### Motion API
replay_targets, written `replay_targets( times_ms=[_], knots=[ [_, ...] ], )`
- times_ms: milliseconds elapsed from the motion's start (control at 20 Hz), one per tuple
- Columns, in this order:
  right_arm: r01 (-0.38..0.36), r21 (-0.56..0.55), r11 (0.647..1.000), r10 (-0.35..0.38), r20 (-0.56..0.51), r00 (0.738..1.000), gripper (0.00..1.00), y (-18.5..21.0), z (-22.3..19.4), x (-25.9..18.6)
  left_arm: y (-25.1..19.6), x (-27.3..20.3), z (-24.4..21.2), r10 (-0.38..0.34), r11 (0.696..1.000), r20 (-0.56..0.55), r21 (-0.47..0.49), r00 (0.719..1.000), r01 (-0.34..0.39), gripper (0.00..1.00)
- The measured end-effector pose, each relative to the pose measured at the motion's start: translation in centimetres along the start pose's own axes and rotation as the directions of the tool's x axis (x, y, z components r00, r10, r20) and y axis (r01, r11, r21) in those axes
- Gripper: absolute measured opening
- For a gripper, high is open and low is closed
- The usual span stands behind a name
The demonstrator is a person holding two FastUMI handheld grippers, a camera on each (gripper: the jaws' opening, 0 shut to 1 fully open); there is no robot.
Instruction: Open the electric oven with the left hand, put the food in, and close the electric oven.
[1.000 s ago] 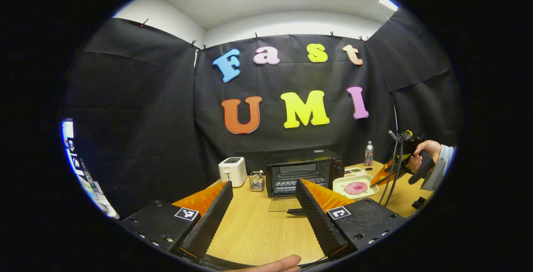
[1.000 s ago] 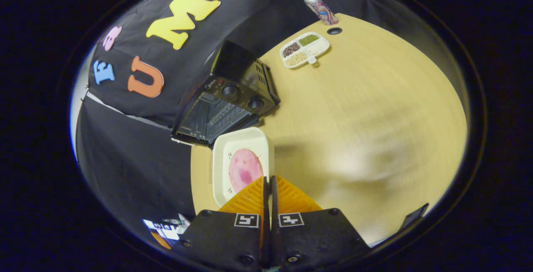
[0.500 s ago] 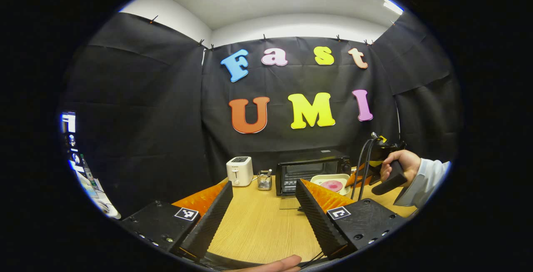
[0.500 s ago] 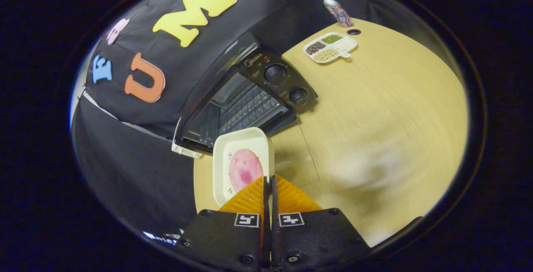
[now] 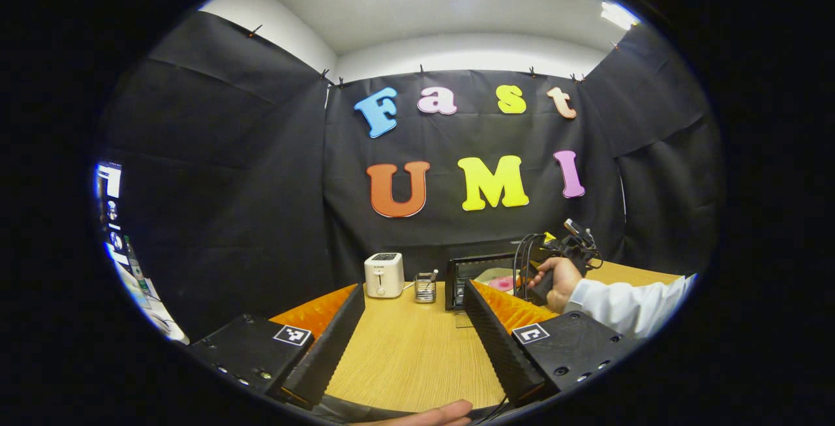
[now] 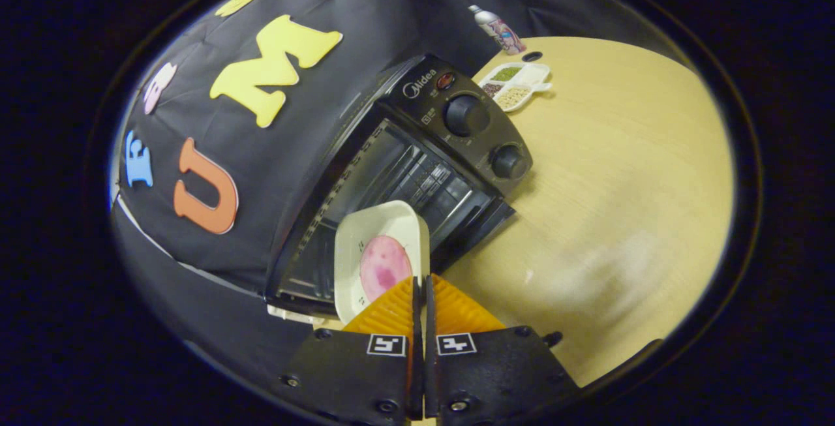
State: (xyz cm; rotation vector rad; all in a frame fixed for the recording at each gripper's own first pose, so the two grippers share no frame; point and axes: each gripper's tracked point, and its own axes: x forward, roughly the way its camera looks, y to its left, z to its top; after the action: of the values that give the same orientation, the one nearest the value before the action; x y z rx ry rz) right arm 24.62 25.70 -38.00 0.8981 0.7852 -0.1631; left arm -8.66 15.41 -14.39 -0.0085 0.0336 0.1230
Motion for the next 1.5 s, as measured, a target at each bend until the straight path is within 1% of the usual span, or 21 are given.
replay_targets(
  times_ms=[50,150,200,250,300,350,450,550,650,700,800,850,900,1000,1050,1150,1250,1300,1350,1400,1500],
  knots=[
    [0.007,0.022,1.000,-0.008,0.029,1.000,0.00,0.2,0.3,1.1,0.5,0.0,-0.3,0.005,1.000,-0.006,-0.003,1.000,-0.005,0.96],
    [-0.004,0.047,0.999,-0.001,0.097,0.995,0.04,1.2,1.1,2.8,1.7,0.0,-0.7,0.016,1.000,-0.014,-0.009,1.000,-0.016,0.96],
    [-0.018,0.049,0.999,0.011,0.140,0.990,0.01,1.8,1.6,3.6,2.5,0.0,-0.9,0.027,1.000,-0.015,-0.011,1.000,-0.027,0.96],
    [-0.031,0.044,0.999,0.022,0.178,0.984,0.04,2.5,2.2,4.3,3.3,-0.1,-1.2,0.038,0.999,-0.018,-0.011,0.999,-0.038,0.96],
    [-0.038,0.031,0.999,0.031,0.213,0.977,0.01,2.9,2.5,4.9,4.0,-0.3,-1.4,0.046,0.999,-0.022,-0.010,0.999,-0.046,0.96],
    [-0.044,0.008,0.999,0.041,0.241,0.970,0.01,3.5,2.8,5.3,4.7,-0.4,-1.7,0.056,0.998,-0.027,-0.009,0.998,-0.056,0.96],
    [-0.049,-0.041,0.998,0.058,0.258,0.964,0.08,4.4,2.7,6.3,5.9,-0.4,-2.6,0.079,0.997,-0.039,-0.010,0.996,-0.080,0.96],
    [-0.040,-0.075,0.996,0.059,0.276,0.959,0.10,4.4,2.5,6.5,6.8,-0.3,-3.3,0.099,0.995,-0.053,-0.018,0.994,-0.100,0.96],
    [-0.056,-0.147,0.988,0.100,0.312,0.945,0.15,4.8,3.1,6.0,6.8,-0.3,-3.6,0.095,0.995,-0.068,-0.033,0.993,-0.097,0.96],
    [-0.055,-0.202,0.978,0.119,0.321,0.940,0.26,5.0,3.4,5.9,6.5,-0.5,-3.4,0.089,0.995,-0.069,-0.041,0.994,-0.092,0.96],
    [-0.047,-0.252,0.967,0.131,0.324,0.937,0.43,4.4,2.7,5.0,6.3,-0.5,-3.4,0.077,0.995,-0.074,-0.052,0.994,-0.081,0.96],
    [-0.043,-0.267,0.963,0.130,0.317,0.939,0.49,4.0,2.3,4.5,6.3,-0.5,-3.3,0.076,0.995,-0.075,-0.053,0.994,-0.080,0.96],
    [-0.028,-0.283,0.959,0.117,0.306,0.945,0.63,3.3,1.9,4.0,6.3,-0.7,-3.2,0.079,0.995,-0.077,-0.052,0.994,-0.083,0.96],
    [-0.046,-0.313,0.949,0.138,0.281,0.950,0.77,3.0,1.3,2.5,6.5,-0.9,-3.0,0.085,0.995,-0.079,-0.051,0.993,-0.090,0.96],
    [-0.045,-0.332,0.942,0.141,0.271,0.952,0.82,2.6,1.1,1.6,6.5,-0.9,-2.9,0.085,0.995,-0.082,-0.052,0.993,-0.089,0.96],
    [-0.036,-0.390,0.920,0.155,0.278,0.948,0.96,1.3,1.3,-1.1,6.2,-0.7,-2.8,0.084,0.994,-0.094,-0.056,0.992,-0.090,0.96],
    [-0.055,-0.444,0.894,0.200,0.285,0.937,0.96,1.1,1.8,-3.7,5.8,-0.5,-2.6,0.082,0.994,-0.100,-0.063,0.992,-0.089,0.96],
    [-0.070,-0.466,0.882,0.224,0.284,0.932,0.94,0.6,1.9,-5.1,5.5,-0.3,-2.6,0.078,0.994,-0.105,-0.067,0.991,-0.085,0.96],
    [-0.078,-0.482,0.873,0.243,0.289,0.926,0.97,0.1,2.3,-6.7,5.0,0.0,-2.7,0.072,0.994,-0.111,-0.072,0.991,-0.080,0.95],
    [-0.082,-0.504,0.860,0.259,0.292,0.921,0.94,-0.2,2.8,-8.1,4.1,-0.3,-3.5,0.064,0.994,-0.120,-0.077,0.991,-0.073,0.94],
    [-0.097,-0.565,0.820,0.302,0.283,0.910,0.94,-0.4,3.3,-10.9,2.9,0.5,-3.9,0.050,0.995,-0.139,-0.083,0.989,-0.062,0.93]
  ],
)
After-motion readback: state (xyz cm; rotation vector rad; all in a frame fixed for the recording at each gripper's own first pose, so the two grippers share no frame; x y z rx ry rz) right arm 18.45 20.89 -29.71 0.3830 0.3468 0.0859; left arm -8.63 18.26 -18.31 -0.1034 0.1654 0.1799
